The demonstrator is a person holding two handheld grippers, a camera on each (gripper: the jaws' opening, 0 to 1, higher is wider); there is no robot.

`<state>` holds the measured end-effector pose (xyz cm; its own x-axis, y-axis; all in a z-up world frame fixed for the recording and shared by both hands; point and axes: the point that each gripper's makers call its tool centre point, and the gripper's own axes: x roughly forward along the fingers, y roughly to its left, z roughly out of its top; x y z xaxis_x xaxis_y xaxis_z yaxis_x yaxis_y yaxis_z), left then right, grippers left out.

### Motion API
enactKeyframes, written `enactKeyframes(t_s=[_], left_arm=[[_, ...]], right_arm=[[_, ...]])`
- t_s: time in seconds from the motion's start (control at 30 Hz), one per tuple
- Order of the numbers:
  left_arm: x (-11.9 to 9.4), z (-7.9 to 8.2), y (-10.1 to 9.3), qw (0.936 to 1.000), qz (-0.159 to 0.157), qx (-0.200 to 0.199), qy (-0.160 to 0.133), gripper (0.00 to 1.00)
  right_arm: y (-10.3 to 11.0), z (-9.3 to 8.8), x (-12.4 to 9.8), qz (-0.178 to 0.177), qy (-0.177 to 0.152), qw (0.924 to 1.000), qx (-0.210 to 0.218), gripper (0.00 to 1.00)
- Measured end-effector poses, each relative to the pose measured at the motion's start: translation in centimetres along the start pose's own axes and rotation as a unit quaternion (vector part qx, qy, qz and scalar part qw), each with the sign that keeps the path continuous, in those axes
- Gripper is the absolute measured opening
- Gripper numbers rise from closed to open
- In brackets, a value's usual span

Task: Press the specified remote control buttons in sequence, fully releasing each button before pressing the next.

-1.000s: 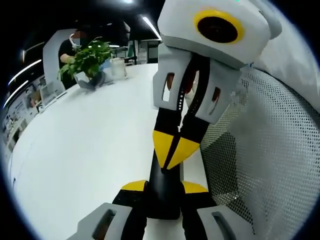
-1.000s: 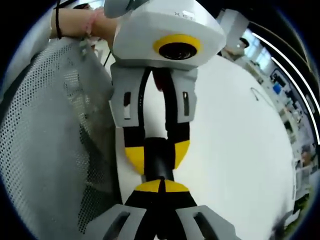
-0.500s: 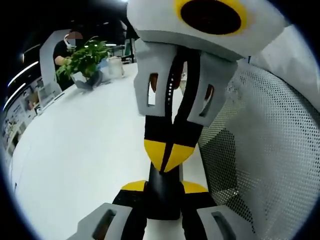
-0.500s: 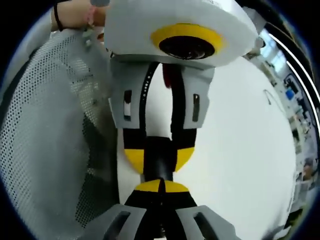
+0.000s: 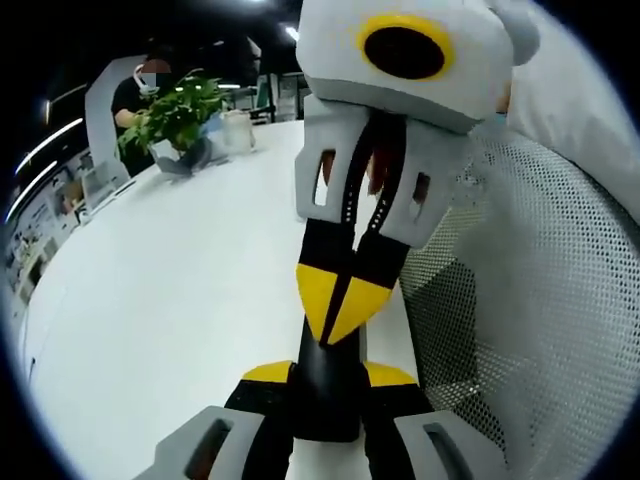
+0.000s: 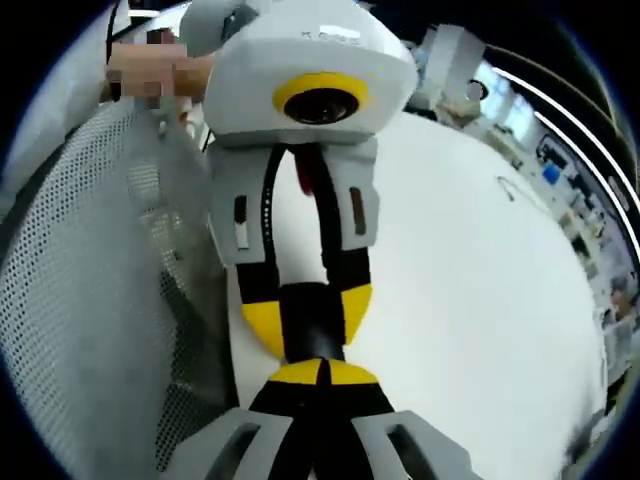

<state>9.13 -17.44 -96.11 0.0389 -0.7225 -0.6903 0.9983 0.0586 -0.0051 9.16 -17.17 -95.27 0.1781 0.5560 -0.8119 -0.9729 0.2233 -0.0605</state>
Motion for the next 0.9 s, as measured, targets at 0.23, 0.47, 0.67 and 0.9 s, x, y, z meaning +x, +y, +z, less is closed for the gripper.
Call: enactKeyframes(t_s=[0.23,0.47,0.67,0.9], left_arm=[[-0.1,0.0,-0.1,1.0,-0.005,0.001,-0.006,0.24],[-0.1,-0.1,-0.1,1.0,-0.005,0.0,-0.007,0.24],[-0.1,-0.1,-0.1,0.9999,-0.005,0.0,-0.009,0.24],[-0.2,0.0,-0.1,1.0,-0.004,-0.001,-0.008,0.24]], right_arm=[[0.5,0.1,-0.2,0.02,-0.011,0.9995,0.021,0.02],[-0.6,-1.1,-0.8,-0.005,-0.004,0.9992,0.04,0.0],[-0.5,-1.6,-1.3,0.023,-0.011,0.9978,0.061,0.12],[-0.5,-3.2,-1.0,0.036,-0.001,0.9976,0.059,0.24]])
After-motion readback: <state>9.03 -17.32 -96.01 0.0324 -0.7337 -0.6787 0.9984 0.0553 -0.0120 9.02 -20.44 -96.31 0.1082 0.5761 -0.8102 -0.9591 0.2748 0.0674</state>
